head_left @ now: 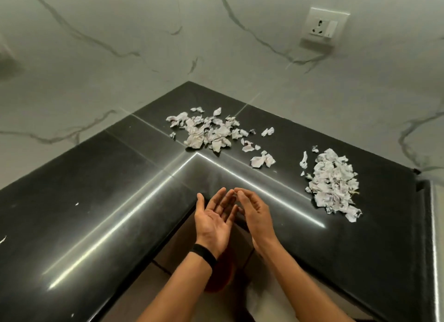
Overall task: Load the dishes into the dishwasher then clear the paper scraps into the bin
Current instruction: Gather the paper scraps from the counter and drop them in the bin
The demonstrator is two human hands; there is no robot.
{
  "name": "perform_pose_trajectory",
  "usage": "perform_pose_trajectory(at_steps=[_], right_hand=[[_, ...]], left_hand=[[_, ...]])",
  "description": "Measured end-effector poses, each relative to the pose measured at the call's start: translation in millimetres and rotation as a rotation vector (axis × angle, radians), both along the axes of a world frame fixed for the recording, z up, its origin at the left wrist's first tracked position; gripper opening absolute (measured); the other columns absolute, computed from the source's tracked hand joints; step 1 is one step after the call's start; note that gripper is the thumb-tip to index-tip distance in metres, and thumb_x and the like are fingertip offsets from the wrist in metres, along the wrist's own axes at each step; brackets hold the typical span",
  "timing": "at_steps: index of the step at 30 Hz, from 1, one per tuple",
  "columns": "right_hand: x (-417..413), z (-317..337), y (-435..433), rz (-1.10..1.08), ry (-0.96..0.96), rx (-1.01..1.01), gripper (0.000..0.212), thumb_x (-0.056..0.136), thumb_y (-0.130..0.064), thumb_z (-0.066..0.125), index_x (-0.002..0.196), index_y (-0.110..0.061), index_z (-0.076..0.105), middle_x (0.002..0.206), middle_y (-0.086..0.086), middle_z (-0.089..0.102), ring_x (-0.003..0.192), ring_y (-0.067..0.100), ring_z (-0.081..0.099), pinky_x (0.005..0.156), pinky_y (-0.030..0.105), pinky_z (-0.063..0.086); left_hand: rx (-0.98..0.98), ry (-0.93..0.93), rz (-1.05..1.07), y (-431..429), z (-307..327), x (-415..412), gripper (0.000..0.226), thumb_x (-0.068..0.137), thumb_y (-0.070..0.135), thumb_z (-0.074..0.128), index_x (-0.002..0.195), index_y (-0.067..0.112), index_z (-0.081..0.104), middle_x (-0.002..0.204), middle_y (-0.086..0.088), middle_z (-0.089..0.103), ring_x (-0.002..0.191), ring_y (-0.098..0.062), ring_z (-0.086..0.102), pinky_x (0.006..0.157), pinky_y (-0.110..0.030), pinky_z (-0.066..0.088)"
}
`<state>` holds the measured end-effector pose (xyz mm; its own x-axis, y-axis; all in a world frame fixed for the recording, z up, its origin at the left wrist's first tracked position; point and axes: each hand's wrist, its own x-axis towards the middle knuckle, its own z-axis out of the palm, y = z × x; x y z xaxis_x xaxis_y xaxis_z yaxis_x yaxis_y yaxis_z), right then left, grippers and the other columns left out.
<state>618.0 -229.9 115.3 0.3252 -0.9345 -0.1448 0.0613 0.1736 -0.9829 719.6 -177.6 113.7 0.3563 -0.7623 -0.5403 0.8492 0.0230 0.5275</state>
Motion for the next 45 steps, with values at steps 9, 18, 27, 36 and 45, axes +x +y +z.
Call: perform_pose_trajectory(at_steps=[9, 18, 27, 36, 45], right_hand=[[-5.7, -32.0, -148.2, 0.033, 0.179, -0.204, 0.015, 0.096, -0.012, 0.068, 0.109, -0.019, 0.073, 0.102, -0.007, 0.075, 0.099, 0.006, 0.07, 0.091, 0.028, 0.056], [-21.0, -77.4, -236.8, 0.108, 1.05, -0.863, 0.036, 0.078, -0.004, 0.075, 0.109, -0.022, 0.074, 0.102, 0.001, 0.057, 0.094, 0.024, 0.055, 0.075, 0.041, 0.052], [-2.0, -72.7, -230.2, -0.068, 1.009, -0.857, 0.012, 0.084, -0.019, 0.08, 0.093, -0.026, 0.076, 0.098, -0.008, 0.062, 0.092, 0.017, 0.052, 0.072, 0.033, 0.04], [46.5, -48.9, -178.3, -0.039, 0.71, -0.792, 0.021, 0.089, -0.033, 0.067, 0.107, -0.026, 0.076, 0.109, -0.011, 0.059, 0.103, 0.012, 0.052, 0.091, 0.029, 0.044], [0.9, -57.5, -233.8, -0.27, 0.785, -0.469, 0.026, 0.091, -0.016, 0.071, 0.117, -0.021, 0.071, 0.109, -0.011, 0.064, 0.098, 0.011, 0.064, 0.09, 0.035, 0.053]], left_hand=[[0.036, 0.019, 0.007, -124.4, -5.2, 2.2, 0.069, 0.098, 0.063, 0.042, 0.134, 0.008, 0.061, 0.127, -0.018, 0.069, 0.124, -0.03, 0.063, 0.114, -0.043, 0.041], [0.056, 0.053, 0.029, -173.1, -17.1, 18.4, 0.068, 0.098, 0.063, 0.045, 0.134, 0.008, 0.061, 0.126, -0.017, 0.07, 0.122, -0.03, 0.064, 0.112, -0.044, 0.043], [0.079, 0.049, -0.062, -200.8, -28.7, 59.9, 0.064, 0.099, 0.06, 0.047, 0.132, 0.008, 0.062, 0.125, -0.016, 0.07, 0.121, -0.03, 0.065, 0.111, -0.043, 0.044], [0.023, 0.311, -0.193, -236.4, -43.4, 70.2, 0.069, 0.1, 0.061, 0.04, 0.126, 0.002, 0.064, 0.127, -0.022, 0.066, 0.117, -0.034, 0.063, 0.1, -0.044, 0.049], [-0.016, 0.333, -0.261, -262.6, -39.3, 74.4, 0.066, 0.101, 0.054, 0.043, 0.134, -0.001, 0.059, 0.131, -0.023, 0.065, 0.124, -0.035, 0.062, 0.111, -0.044, 0.044]])
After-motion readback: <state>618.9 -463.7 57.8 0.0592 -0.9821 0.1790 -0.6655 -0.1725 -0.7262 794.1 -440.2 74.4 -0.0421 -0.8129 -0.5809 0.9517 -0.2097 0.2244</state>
